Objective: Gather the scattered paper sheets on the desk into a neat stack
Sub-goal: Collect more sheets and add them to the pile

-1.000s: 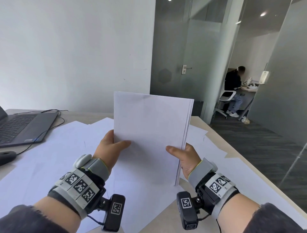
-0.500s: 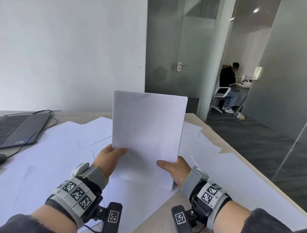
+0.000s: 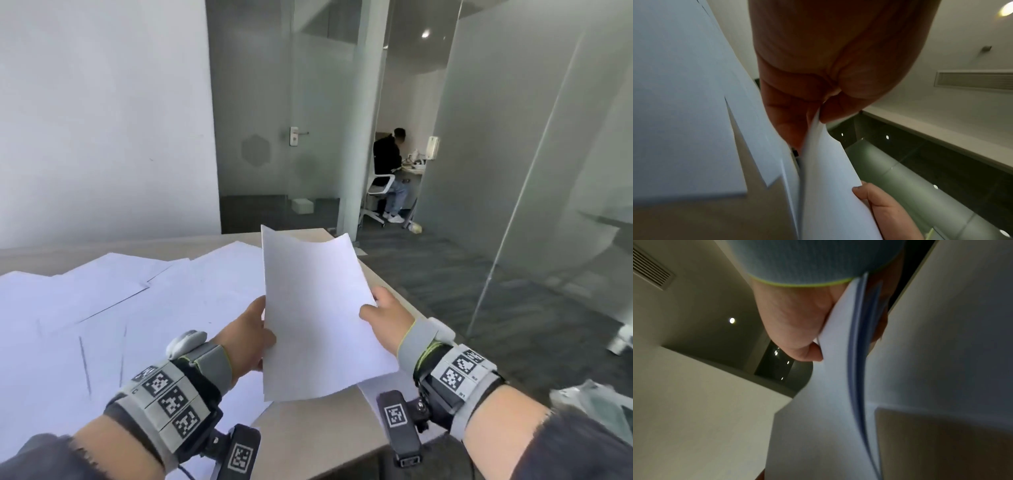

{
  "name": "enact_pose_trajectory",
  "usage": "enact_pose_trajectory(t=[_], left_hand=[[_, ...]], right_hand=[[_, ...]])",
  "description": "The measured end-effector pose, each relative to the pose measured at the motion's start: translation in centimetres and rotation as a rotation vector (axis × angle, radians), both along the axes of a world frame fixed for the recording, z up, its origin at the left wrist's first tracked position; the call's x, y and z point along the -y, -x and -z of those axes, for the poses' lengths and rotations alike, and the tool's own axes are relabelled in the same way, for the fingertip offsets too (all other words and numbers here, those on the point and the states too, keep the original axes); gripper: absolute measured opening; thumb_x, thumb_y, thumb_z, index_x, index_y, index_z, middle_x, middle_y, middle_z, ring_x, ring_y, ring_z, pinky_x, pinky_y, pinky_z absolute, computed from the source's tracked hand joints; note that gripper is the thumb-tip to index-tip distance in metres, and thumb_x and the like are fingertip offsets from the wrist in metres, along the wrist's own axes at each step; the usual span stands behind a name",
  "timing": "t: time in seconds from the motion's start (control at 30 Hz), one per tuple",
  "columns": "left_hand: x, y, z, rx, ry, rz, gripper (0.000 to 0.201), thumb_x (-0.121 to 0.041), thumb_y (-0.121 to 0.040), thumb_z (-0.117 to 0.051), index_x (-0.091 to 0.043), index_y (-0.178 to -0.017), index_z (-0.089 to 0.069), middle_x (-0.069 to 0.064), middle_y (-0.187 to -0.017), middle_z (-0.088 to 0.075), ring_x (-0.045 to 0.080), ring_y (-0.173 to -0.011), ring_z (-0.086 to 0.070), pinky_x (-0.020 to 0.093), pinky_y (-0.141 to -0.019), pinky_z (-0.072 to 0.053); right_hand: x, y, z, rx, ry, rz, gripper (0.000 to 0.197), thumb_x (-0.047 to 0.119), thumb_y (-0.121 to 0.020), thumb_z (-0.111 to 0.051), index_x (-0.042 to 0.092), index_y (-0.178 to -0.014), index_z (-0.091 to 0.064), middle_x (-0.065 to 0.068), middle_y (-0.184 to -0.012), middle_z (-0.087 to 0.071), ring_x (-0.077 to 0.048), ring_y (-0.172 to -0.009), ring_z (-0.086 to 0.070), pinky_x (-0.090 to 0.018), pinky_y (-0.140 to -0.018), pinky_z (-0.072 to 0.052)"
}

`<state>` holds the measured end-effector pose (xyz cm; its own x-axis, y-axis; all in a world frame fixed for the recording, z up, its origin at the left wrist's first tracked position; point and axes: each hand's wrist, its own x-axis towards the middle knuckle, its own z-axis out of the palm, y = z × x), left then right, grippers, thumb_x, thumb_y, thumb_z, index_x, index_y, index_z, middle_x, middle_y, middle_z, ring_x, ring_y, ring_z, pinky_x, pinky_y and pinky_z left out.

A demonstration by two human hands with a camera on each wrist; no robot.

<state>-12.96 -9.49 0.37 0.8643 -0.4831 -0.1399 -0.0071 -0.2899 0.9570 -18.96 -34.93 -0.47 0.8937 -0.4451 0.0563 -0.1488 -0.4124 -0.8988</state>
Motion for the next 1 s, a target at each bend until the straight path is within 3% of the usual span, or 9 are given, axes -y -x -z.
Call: enact_pose_trajectory(t=[0.07, 0.17, 0.3, 0.43, 0.53, 0.6, 0.67, 0.8, 1.0], left_hand=[[2.6, 1.0, 0.6, -0.073, 0.01, 0.085, 0.063, 0.009, -0.09, -0.043, -0.035, -0.134, -0.049, 0.013, -0.111, -0.073, 0.033, -0.093, -0.073, 0.045, -0.072, -0.063], [5.6, 2.4, 1.6, -0.187, 0.057, 0.143, 0.057, 0.009, -0.09, -0.049, -0.026, -0.134, -0.051, 0.012, -0.106, -0.077, 0.033, -0.09, -0.076, 0.041, -0.067, -0.062], [8.7, 4.2, 3.0, -0.271, 0.034, 0.223, 0.049, 0.001, -0.09, -0.056, -0.026, -0.131, -0.049, 0.01, -0.105, -0.078, 0.03, -0.093, -0.077, 0.034, -0.061, -0.057], [9.7, 4.8, 3.6, -0.295, -0.042, 0.242, 0.03, -0.017, -0.092, -0.066, -0.017, -0.122, -0.062, 0.011, -0.106, -0.077, 0.024, -0.082, -0.075, 0.035, -0.059, -0.057], [9.8, 4.7, 3.4, -0.268, -0.108, 0.257, 0.022, -0.02, -0.095, -0.062, -0.007, -0.111, -0.069, 0.013, -0.102, -0.075, 0.023, -0.079, -0.074, 0.035, -0.057, -0.056], [9.7, 4.6, 3.1, -0.268, -0.128, 0.254, 0.024, -0.019, -0.095, -0.06, -0.002, -0.108, -0.07, 0.013, -0.093, -0.076, 0.023, -0.076, -0.073, 0.034, -0.055, -0.056], [9.6, 4.5, 2.9, -0.26, -0.158, 0.245, 0.024, -0.021, -0.095, -0.06, -0.001, -0.104, -0.07, 0.011, -0.085, -0.076, 0.023, -0.071, -0.071, 0.033, -0.054, -0.055], [9.0, 4.4, 2.7, -0.243, -0.151, 0.251, 0.021, -0.025, -0.094, -0.063, -0.005, -0.092, -0.067, 0.008, -0.073, -0.07, 0.022, -0.064, -0.065, 0.029, -0.052, -0.048], [6.5, 5.5, 0.7, -0.223, 0.166, 0.209, 0.027, -0.03, -0.075, -0.066, -0.009, -0.092, -0.07, 0.011, -0.078, -0.069, 0.024, -0.066, -0.064, 0.028, -0.053, -0.045]], right_hand=[[3.3, 1.4, 0.7, -0.09, 0.097, -0.001, 0.018, 0.009, -0.09, -0.055, 0.027, -0.091, -0.054, -0.004, -0.081, -0.06, -0.022, -0.069, -0.054, -0.029, -0.061, -0.039], [7.8, 3.4, 1.6, -0.166, 0.216, 0.042, 0.013, 0.018, -0.088, -0.064, 0.027, -0.096, -0.062, -0.003, -0.095, -0.071, -0.028, -0.083, -0.067, -0.036, -0.072, -0.051], [12.1, 5.5, 2.4, -0.272, 0.366, 0.1, 0.011, 0.021, -0.09, -0.066, 0.023, -0.081, -0.059, 0.002, -0.072, -0.057, -0.018, -0.059, -0.05, -0.027, -0.054, -0.037], [13.8, 6.2, 3.8, -0.415, 0.425, 0.113, 0.02, 0.027, -0.084, -0.066, 0.023, -0.072, -0.051, 0.0, -0.066, -0.05, -0.019, -0.054, -0.043, -0.027, -0.054, -0.033], [14.4, 6.7, 4.6, -0.475, 0.497, 0.148, 0.02, 0.041, -0.081, -0.068, 0.025, -0.087, -0.059, 0.006, -0.079, -0.058, -0.017, -0.063, -0.052, -0.028, -0.058, -0.038], [14.6, 7.1, 4.6, -0.495, 0.552, 0.141, 0.035, 0.05, -0.079, -0.07, 0.029, -0.104, -0.058, 0.01, -0.098, -0.06, -0.015, -0.081, -0.059, -0.028, -0.071, -0.046], [14.7, 7.3, 4.2, -0.499, 0.572, 0.135, 0.042, 0.055, -0.076, -0.07, 0.028, -0.107, -0.057, 0.008, -0.104, -0.061, -0.017, -0.087, -0.063, -0.031, -0.079, -0.051], [13.7, 7.1, 3.2, -0.461, 0.563, 0.14, 0.039, 0.057, -0.081, -0.063, 0.03, -0.108, -0.056, 0.005, -0.102, -0.06, -0.017, -0.077, -0.065, -0.03, -0.069, -0.049], [7.7, 5.0, 0.9, -0.178, 0.349, 0.042, 0.018, 0.047, -0.089, -0.062, 0.03, -0.095, -0.068, 0.006, -0.09, -0.066, -0.015, -0.08, -0.066, -0.028, -0.067, -0.048]])
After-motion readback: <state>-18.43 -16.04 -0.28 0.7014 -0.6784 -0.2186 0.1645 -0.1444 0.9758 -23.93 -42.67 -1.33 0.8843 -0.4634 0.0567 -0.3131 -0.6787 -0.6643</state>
